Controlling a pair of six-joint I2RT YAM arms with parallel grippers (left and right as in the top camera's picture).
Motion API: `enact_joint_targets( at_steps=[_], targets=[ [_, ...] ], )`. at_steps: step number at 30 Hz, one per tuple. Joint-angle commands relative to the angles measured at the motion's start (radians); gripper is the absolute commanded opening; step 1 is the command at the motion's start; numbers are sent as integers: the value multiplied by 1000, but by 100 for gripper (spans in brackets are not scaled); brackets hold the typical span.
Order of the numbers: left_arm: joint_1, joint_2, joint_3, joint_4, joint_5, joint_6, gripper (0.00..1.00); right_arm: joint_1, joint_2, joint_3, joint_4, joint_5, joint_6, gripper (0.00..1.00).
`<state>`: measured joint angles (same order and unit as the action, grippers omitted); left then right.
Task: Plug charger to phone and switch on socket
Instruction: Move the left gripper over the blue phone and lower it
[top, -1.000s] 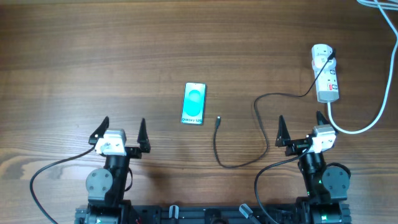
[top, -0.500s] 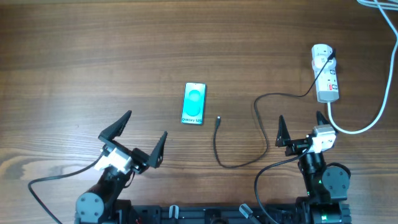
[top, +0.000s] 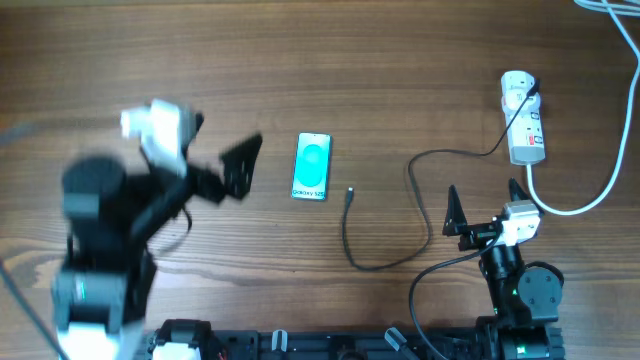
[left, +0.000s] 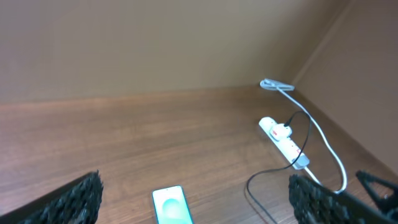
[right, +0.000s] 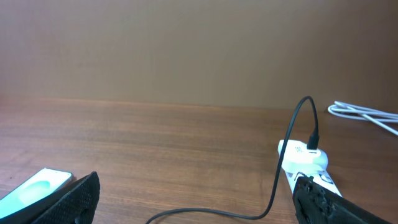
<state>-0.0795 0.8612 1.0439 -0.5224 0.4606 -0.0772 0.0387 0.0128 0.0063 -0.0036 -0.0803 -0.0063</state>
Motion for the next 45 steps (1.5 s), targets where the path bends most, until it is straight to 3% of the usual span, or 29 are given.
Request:
enact_joint_targets(
  at_steps=[1, 5, 26, 33, 36, 45],
  targets=[
    [-3, 205, 162, -78, 81, -7, 100, 3, -5, 0, 3, 13, -17, 100],
    [-3, 306, 184, -68, 206, -7, 100, 3, -5, 0, 3, 13, -17, 100],
    [-4, 340, 183, -199, 209, -10, 100, 3, -5, 0, 3, 13, -17, 100],
    [-23, 354, 187, -193, 205, -114, 100, 3, -5, 0, 3, 13, -17, 100],
    [-66, 395, 219, -193, 127, -193, 100, 3, -5, 0, 3, 13, -17, 100],
    [-242, 598, 357, -283, -171, -194, 100, 3, -5, 0, 3, 13, -17, 100]
  ],
)
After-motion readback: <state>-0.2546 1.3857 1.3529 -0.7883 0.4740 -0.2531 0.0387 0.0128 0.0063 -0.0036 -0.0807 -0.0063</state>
